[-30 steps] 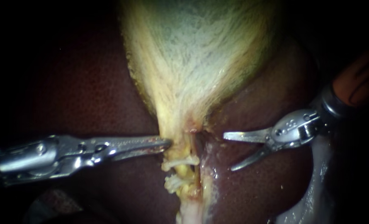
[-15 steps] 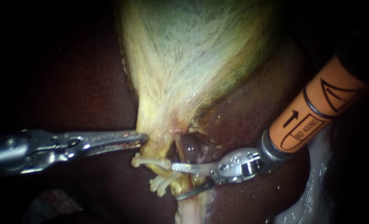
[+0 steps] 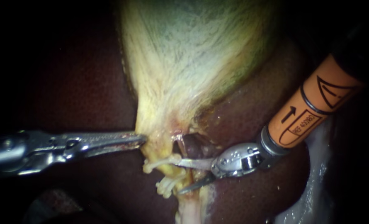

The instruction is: Go to the cutting position left tube

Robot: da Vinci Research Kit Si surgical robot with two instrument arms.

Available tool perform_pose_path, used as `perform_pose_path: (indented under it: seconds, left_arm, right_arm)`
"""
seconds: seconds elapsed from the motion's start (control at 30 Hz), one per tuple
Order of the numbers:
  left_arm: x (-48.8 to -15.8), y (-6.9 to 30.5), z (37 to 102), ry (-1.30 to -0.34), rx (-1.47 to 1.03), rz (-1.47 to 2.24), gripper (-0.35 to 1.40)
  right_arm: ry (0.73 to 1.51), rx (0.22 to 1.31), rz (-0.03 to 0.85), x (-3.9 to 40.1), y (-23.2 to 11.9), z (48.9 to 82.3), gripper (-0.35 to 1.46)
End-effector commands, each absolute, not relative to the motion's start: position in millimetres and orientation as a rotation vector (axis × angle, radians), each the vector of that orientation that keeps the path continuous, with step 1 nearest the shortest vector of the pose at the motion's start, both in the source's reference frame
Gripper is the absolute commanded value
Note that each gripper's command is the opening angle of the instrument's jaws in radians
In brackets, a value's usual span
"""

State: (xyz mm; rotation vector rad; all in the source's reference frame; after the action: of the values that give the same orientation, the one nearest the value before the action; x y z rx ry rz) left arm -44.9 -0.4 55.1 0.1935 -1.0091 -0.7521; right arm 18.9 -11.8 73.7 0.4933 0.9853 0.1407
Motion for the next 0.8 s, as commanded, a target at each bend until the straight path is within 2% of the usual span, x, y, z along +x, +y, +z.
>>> perform_pose_path:
  seconds: [0.03, 0.33, 0.8]
  left_arm:
    - [-44.9, -0.4, 55.1, -1.009, 0.192, -0.752, -0.35]
    - [-45.3, -0.5, 54.9, -1.011, 0.19, -0.755, -0.35]
    - [-45.7, -0.4, 55.0, -1.01, 0.188, -0.756, -0.35]
  right_arm:
    - [0.985, 0.493, 0.142, 19.2, -11.9, 73.6, 1.41]
    - [0.986, 0.502, 0.142, 22.3, -12.2, 74.3, 1.41]
    - [1.022, 0.559, 0.082, 26.3, -13.8, 75.6, 1.38]
